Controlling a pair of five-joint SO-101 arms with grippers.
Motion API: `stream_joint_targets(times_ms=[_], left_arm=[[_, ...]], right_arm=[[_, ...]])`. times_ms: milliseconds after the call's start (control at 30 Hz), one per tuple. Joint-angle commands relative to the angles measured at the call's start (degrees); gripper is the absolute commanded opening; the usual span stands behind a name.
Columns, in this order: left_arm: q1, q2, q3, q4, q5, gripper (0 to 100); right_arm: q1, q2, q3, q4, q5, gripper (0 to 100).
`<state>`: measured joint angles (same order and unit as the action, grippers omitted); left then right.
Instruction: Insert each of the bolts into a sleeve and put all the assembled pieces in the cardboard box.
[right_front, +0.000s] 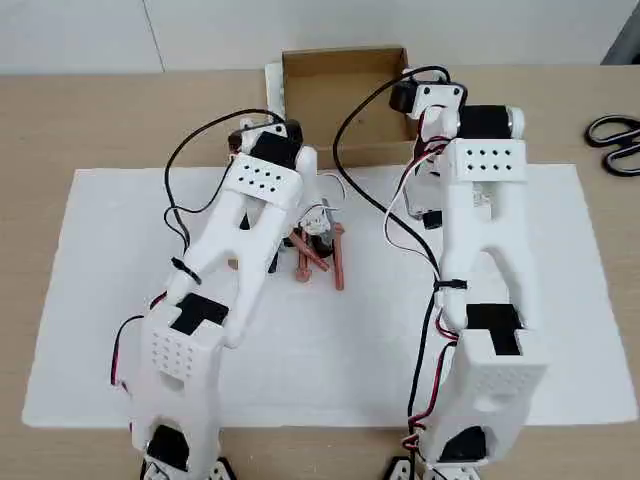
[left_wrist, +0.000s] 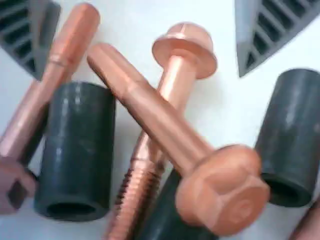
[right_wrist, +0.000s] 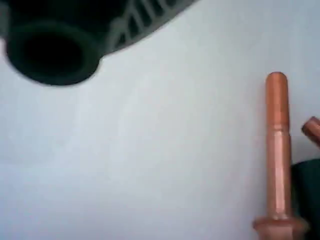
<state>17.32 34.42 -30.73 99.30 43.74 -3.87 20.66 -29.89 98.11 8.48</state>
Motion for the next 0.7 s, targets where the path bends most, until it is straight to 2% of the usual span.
stream_joint_targets(times_ms=[0,333,667], left_arm=[[-1.7,-3.6,-0.2,0.6,3.2,24],[-2.3,-2.3,-0.2,-0.7,7.8,24],[-2.1,3.2,-0.9,-1.3,8.0,24]], right_arm=[[0.7,-3.6,-0.3,-0.3,0.5,0.5],[0.6,-3.6,-0.3,-0.3,0.4,0.5],[0.6,-3.6,-0.3,-0.3,0.3,0.5]])
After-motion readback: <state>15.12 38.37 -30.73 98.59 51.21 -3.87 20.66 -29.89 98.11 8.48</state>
